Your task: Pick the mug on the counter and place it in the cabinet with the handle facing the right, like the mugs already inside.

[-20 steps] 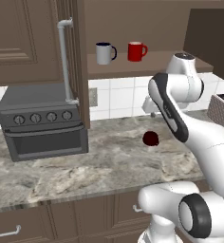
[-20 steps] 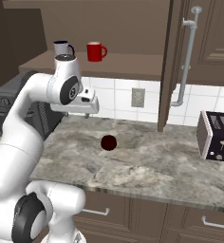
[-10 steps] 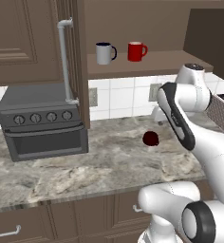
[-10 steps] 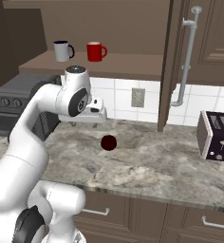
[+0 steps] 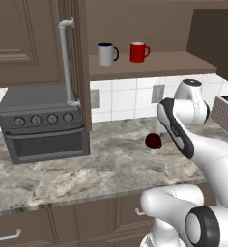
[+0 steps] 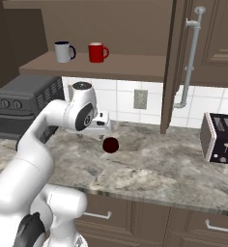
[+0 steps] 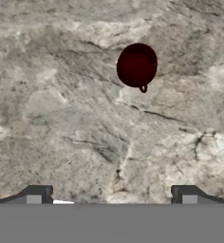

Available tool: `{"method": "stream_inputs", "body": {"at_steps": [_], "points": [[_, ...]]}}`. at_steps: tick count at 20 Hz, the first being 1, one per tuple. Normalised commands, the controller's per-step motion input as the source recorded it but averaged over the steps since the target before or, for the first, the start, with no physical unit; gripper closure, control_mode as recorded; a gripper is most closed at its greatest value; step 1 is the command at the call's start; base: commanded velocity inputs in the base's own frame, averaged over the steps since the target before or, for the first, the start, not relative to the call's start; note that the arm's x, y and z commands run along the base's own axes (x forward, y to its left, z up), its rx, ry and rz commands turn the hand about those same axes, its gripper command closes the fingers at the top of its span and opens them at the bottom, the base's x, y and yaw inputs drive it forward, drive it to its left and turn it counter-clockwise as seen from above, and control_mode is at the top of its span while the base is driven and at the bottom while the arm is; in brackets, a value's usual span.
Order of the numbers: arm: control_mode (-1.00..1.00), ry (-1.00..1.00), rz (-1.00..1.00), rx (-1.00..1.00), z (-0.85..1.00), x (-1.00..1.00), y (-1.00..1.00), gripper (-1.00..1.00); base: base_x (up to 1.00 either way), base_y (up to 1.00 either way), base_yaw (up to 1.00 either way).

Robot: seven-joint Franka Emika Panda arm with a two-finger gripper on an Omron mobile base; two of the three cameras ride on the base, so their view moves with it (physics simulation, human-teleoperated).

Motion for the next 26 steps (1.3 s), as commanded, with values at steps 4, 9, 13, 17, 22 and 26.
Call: {"method": "stream_inputs", "body": {"at_steps": [4,9,13,17,22,26], "points": [[-1.0,0.02,0.0,-0.06,-0.41,0.23,-0.17,-1.0,0.0,0.0,0.0],[-1.0,0.0,0.0,-0.02,-0.39,0.3,-0.2,-1.0,0.0,0.0,0.0],[-1.0,0.0,0.0,0.0,-0.38,0.49,-0.18,-1.0,0.0,0.0,0.0],[-1.0,-0.01,0.0,0.01,-0.23,0.49,-0.12,-1.0,0.0,0.0,0.0],[-1.0,-0.04,0.0,0.0,-0.21,0.52,-0.01,-1.0,0.0,0.0,0.0],[-1.0,-0.06,0.0,-0.01,-0.24,0.47,0.0,-1.0,0.0,0.0,0.0]]}}
